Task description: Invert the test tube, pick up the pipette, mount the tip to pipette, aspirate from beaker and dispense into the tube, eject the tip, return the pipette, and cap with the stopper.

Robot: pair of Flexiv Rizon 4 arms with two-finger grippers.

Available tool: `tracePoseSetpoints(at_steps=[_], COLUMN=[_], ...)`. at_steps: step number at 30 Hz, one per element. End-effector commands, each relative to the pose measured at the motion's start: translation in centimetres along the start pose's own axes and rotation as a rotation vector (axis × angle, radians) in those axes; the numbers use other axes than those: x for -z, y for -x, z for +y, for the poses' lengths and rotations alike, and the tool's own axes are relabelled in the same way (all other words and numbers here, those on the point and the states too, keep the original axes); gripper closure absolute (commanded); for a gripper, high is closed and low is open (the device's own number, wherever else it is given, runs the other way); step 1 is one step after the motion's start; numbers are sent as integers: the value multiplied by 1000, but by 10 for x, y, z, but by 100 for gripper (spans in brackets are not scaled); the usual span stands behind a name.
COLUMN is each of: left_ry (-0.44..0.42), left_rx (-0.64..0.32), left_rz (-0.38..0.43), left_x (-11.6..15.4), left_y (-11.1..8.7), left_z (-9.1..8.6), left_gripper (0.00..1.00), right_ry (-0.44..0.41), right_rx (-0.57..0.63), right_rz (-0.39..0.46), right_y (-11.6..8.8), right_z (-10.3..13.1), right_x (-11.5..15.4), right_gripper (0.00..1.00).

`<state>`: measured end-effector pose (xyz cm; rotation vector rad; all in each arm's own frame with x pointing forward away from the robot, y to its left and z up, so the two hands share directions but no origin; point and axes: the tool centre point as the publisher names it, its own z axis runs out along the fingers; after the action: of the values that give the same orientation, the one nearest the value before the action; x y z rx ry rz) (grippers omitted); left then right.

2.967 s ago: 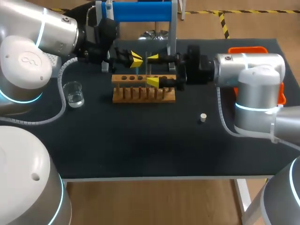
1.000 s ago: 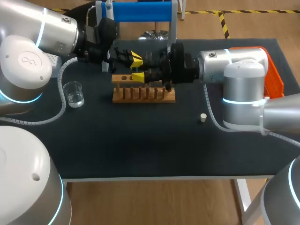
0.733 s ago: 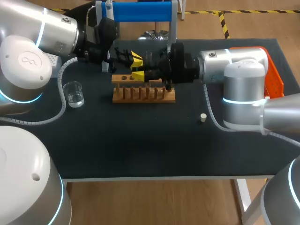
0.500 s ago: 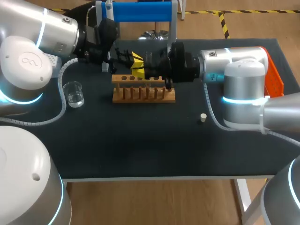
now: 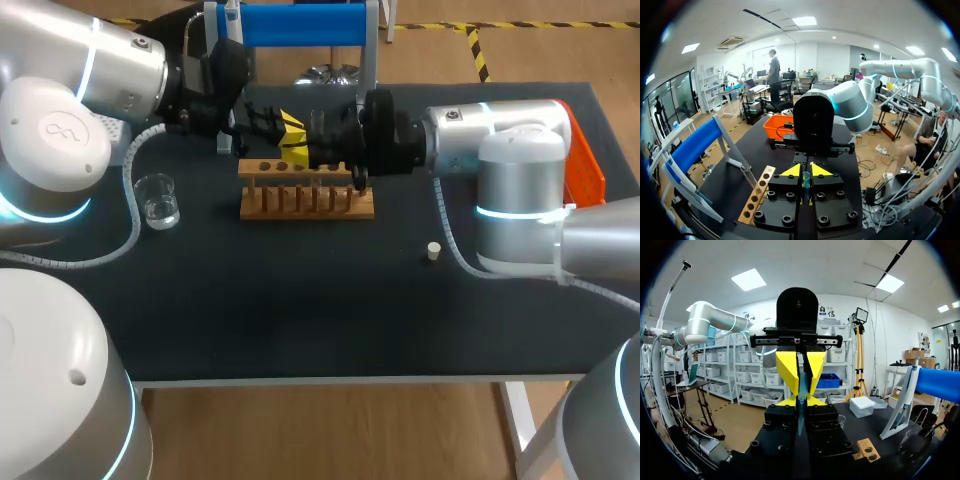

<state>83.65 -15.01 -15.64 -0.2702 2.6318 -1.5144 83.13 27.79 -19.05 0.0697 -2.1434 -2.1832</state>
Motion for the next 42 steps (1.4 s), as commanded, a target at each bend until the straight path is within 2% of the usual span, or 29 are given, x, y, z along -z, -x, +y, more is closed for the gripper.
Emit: tracePoseSetpoints(at_steps=[1,7,8,9,15,19,27,35,42], left_ry=[0,0,0,0,0,0,0,0,0], left_rx=[0,0,0,0,0,0,0,0,0], left_rz=[-1,-1,-1,-1,-1,-1,-1,-1,-1], left_x=[0,0,0,0,0,0,0,0,0], left_y=[3,3,3,3,3,3,3,3,3], left_z=[1,1,1,1,1,1,1,1,1], left_gripper=[100,100,75,0,0,0,0,0,0], right_ry=[1,0,-1,-1,-5,-11,-27,-17,-20], right_rx=[1,0,0,0,3,9,19,15,18], right_rz=[-2,-2,-2,-2,2,6,10,-6,-18], right_y=[-4,-4,-4,-4,-6,-9,-17,-27,-35], right_z=[1,1,0,0,-1,-2,-6,-9,-16], right_x=[2,2,2,3,7,19,67,126,164], right_gripper=[100,100,100,100,100,100,100,100,100])
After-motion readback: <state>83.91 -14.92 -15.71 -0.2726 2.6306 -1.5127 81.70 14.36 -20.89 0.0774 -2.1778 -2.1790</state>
